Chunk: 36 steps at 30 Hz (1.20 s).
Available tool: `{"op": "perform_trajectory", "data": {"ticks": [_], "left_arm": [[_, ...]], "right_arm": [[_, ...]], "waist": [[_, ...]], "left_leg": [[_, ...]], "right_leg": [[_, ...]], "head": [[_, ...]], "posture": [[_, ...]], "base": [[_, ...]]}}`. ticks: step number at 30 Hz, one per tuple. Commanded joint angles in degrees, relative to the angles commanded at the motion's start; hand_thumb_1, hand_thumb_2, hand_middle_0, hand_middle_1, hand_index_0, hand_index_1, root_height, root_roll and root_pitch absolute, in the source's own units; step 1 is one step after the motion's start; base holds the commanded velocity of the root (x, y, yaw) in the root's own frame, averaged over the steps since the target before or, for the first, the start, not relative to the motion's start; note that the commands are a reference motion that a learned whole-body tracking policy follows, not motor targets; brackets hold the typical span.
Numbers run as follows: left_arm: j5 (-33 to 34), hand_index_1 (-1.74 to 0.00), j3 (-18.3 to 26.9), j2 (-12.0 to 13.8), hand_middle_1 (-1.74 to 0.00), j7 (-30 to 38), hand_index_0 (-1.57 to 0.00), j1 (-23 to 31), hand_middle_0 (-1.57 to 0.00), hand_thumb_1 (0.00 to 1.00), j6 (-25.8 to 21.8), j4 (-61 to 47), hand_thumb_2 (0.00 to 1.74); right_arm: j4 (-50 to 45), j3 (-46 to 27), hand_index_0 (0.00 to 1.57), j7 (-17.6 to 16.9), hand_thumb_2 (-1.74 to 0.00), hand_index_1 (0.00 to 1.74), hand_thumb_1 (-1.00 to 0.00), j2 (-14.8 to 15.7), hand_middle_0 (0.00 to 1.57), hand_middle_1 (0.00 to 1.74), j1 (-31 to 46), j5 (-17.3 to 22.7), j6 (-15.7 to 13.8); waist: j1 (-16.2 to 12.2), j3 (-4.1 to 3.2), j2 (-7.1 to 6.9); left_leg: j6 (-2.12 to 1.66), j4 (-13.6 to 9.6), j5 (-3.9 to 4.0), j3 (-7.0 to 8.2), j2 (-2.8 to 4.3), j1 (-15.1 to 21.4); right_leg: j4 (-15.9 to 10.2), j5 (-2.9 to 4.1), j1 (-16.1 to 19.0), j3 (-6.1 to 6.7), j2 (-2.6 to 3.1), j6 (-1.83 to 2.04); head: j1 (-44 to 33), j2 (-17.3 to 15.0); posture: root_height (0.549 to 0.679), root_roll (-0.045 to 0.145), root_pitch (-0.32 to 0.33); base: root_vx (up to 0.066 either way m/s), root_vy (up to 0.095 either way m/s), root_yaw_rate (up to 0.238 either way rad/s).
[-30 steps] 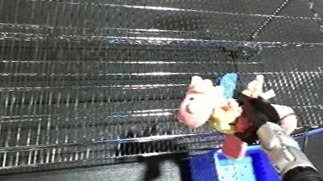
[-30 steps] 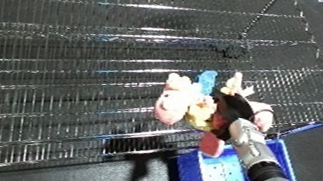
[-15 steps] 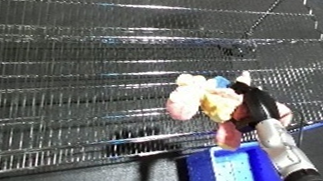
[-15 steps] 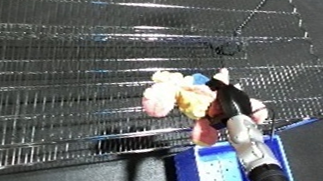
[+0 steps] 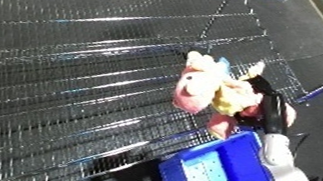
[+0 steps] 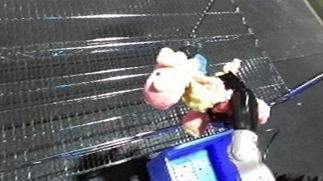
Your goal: Pick up the object and place it into the box
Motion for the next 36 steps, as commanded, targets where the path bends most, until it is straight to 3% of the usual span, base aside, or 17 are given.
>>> {"op": "perform_trajectory", "data": {"ticks": [9,16,21,24,36], "left_arm": [[0.10,-1.74,0.54,-0.59,-1.74,0.28,-1.57,0.80,-1.57,1.00,0.90,0.16,1.74],[-0.24,-1.74,-0.37,-0.63,-1.74,0.58,-1.57,-0.27,-1.57,1.00,0.75,1.47,1.74],[-0.65,-1.74,-1.59,-0.59,-1.74,0.43,-1.57,-1.39,-1.57,1.00,0.07,2.58,1.74],[-0.47,-1.74,-2.12,-0.10,-1.74,0.03,-1.57,-1.83,-1.57,1.00,-0.17,2.77,1.74],[0.96,-1.74,-2.05,1.24,-1.74,-0.47,-1.57,-2.26,-1.57,1.00,-0.57,2.06,1.74]], "right_arm": [[-2.71,-8.15,1.57,-2.98,-1.74,1.74,-1.00,7.59,1.57,1.74,10.08,0.40,-1.24],[2.84,-10.85,1.57,-4.20,-1.74,1.74,-1.00,12.96,1.57,1.74,11.95,7.59,-4.26],[9.70,-12.18,1.18,-3.67,-1.30,1.30,-0.75,15.65,1.18,1.30,9.72,16.41,-7.79],[13.48,-12.43,0.94,-2.57,-1.04,1.04,-0.60,15.47,0.94,1.04,8.90,20.65,-9.14],[19.04,-12.50,0.00,-0.48,0.00,0.00,0.00,14.79,0.00,0.00,8.51,23.31,-10.02]], "waist": [[-3.30,0.00,-0.95],[-5.65,0.00,-1.39],[-6.91,0.00,-1.26],[-7.46,0.00,-1.17],[-8.25,-0.67,-1.04]], "left_leg": [[0.39,1.59,-0.82,0.49,0.73,1.10],[0.26,2.04,-0.96,0.85,1.06,1.66],[0.07,2.29,-0.92,1.01,1.00,1.78],[-0.04,2.22,-0.90,1.17,0.97,1.98],[-0.38,1.49,-0.56,1.72,0.94,2.05]], "right_leg": [[-0.21,0.61,1.47,0.89,0.43,-0.52],[-1.38,1.38,2.67,1.35,0.78,-0.91],[-2.15,2.13,3.30,1.44,0.99,-1.15],[-2.72,2.49,3.59,1.53,1.14,-1.25],[-4.44,2.69,4.09,1.76,1.42,-1.34]], "head": [[8.07,-2.18],[11.49,-4.64],[12.59,-6.07],[12.28,-6.97],[9.99,-9.30]], "posture": [[0.610,0.047,-0.217],[0.612,0.050,-0.232],[0.614,0.053,-0.241],[0.615,0.054,-0.243],[0.619,0.058,-0.238]], "base": [[-0.011,0.007,-0.079],[-0.017,0.008,-0.062],[-0.016,0.009,-0.050],[-0.005,0.017,-0.052],[-0.001,0.011,-0.027]]}}
